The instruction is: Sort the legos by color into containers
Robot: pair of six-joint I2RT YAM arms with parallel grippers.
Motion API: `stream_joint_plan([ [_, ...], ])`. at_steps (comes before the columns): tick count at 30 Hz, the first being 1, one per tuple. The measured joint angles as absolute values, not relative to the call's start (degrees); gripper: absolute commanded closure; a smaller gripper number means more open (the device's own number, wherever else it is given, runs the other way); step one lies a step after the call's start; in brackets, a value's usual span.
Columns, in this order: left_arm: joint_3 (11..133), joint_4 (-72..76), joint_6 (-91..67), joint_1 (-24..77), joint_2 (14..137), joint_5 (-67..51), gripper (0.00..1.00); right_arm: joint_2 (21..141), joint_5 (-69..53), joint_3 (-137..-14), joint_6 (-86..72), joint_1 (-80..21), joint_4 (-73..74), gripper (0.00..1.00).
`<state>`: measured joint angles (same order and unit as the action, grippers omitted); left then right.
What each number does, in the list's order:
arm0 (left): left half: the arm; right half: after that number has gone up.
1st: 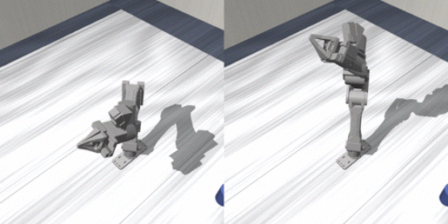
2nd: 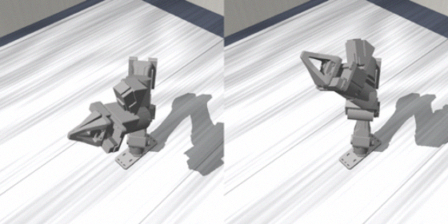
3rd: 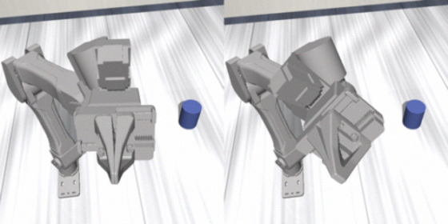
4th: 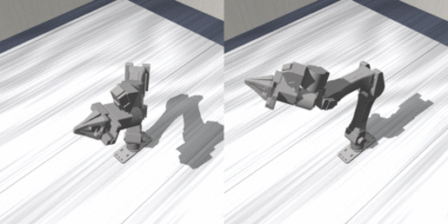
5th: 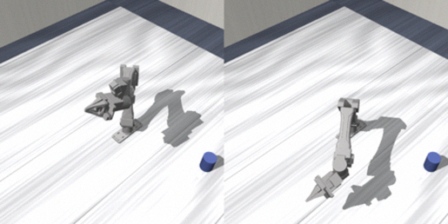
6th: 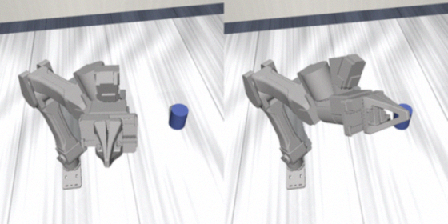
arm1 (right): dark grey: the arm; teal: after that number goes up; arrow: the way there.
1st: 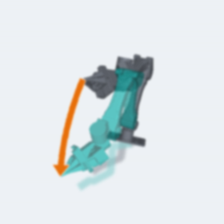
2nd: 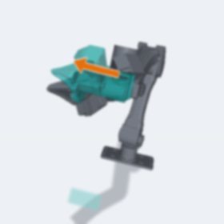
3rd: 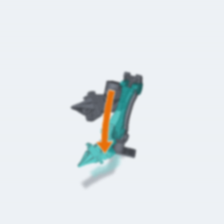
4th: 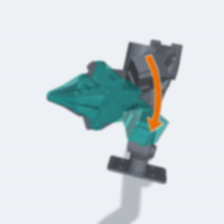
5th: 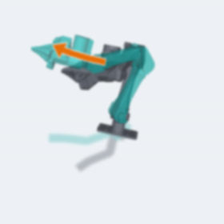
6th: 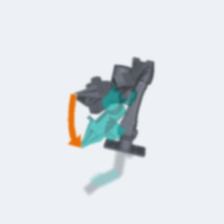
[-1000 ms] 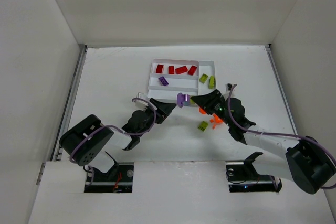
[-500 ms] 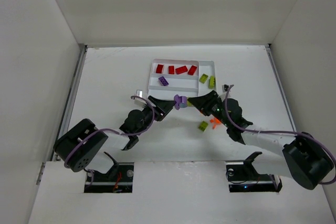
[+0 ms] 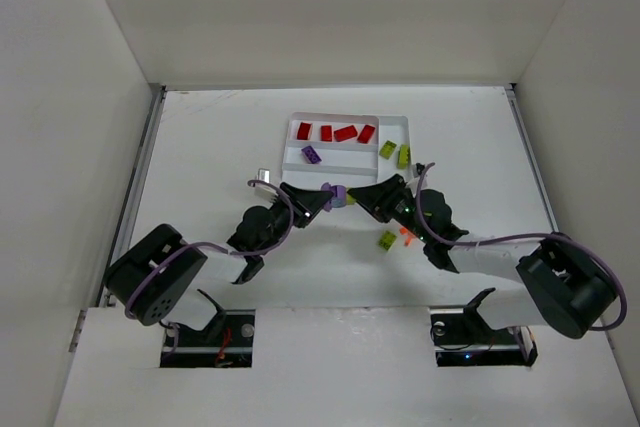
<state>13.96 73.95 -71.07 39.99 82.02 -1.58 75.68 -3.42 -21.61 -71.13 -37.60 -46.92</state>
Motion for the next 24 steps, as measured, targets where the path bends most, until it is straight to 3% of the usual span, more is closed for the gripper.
stream_joint_plan([
  [7, 13.3, 73.5, -71.0, 38.8, 79.3, -1.9, 0.86, 76.2, -4.0, -21.6, -72.4, -37.6, -49.2, 0.71],
  [19, 9.0, 74.0, -71.5, 34.0, 71.4, -10.0, 0.87, 73.9, -10.1, -21.6, -72.4, -37.6, -49.6, 0.71],
  [24, 6.9, 73.7, -71.5, 28.7, 70.2, -7.7, 0.87, 72.7, -7.8, -21.2, -72.3, -34.4, -49.3, 0.71],
])
